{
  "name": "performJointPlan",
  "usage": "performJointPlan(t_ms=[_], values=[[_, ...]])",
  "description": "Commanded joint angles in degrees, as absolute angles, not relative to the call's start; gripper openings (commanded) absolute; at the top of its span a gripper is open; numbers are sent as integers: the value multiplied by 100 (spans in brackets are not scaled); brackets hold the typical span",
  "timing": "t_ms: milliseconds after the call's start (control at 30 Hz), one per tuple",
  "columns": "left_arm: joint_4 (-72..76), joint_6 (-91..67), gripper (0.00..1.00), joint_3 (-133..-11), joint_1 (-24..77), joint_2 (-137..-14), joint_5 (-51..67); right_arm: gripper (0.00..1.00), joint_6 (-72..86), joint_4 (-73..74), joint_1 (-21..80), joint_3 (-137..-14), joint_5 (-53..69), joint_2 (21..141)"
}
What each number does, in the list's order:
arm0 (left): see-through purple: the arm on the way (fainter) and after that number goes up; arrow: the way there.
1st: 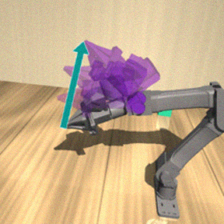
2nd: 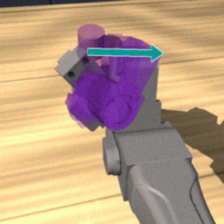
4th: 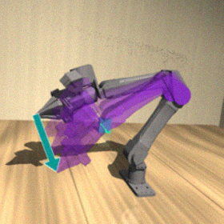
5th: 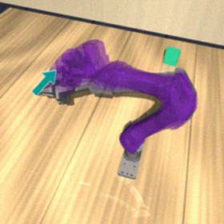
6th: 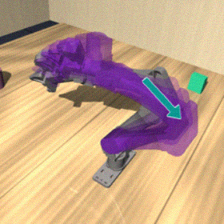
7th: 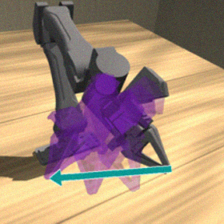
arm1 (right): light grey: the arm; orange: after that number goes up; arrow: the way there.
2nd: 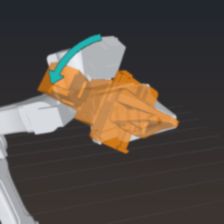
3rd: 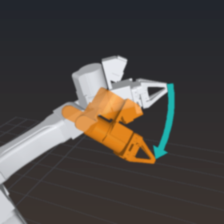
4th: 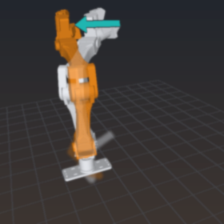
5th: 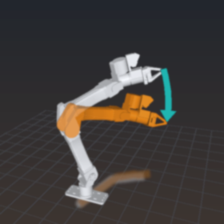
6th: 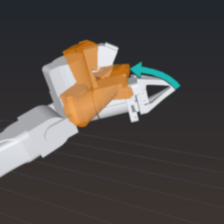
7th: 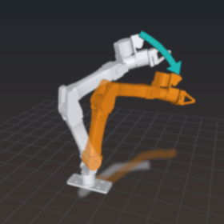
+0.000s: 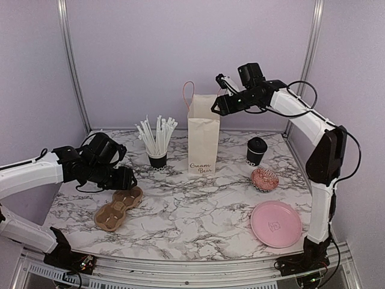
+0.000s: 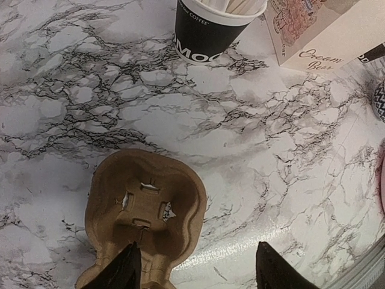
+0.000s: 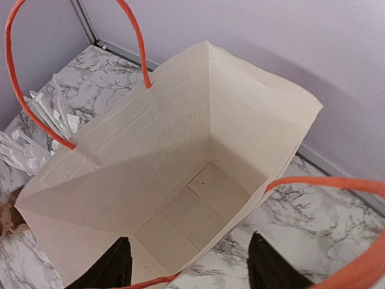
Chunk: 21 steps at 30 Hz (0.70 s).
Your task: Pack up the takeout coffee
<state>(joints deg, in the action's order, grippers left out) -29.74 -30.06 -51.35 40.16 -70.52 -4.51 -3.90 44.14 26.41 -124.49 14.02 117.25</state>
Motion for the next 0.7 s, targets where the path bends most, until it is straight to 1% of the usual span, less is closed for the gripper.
performJointPlan(t_ms=[0,133,200,300,367,433,533,667], values=[[-2798,-3136,66,-5089,4105,-7181,-435,54,-207,4327,2681,-12831,1102,11829],[-2741,-3150,66,-5081,4155,-7180,-473,38,-219,4337,2660,-12824,939,11846],[-2725,-3155,66,-5091,4162,-7156,-483,27,-220,4341,2638,-12804,886,11853],[-2716,-3161,67,-5091,4166,-7151,-477,20,-220,4334,2620,-12767,793,11853],[-2711,-3168,67,-5089,4174,-7144,-479,10,-220,4333,2611,-12756,768,11824],[-2690,-3173,67,-5082,4176,-7138,-483,7,-240,4312,2610,-12734,777,11747],[-2659,-3179,67,-5094,4178,-7149,-483,0,-295,4298,2610,-12643,829,11562],[-2659,-3139,68,-5132,4189,-7141,-485,0,-489,4271,2606,-12493,1301,11206]])
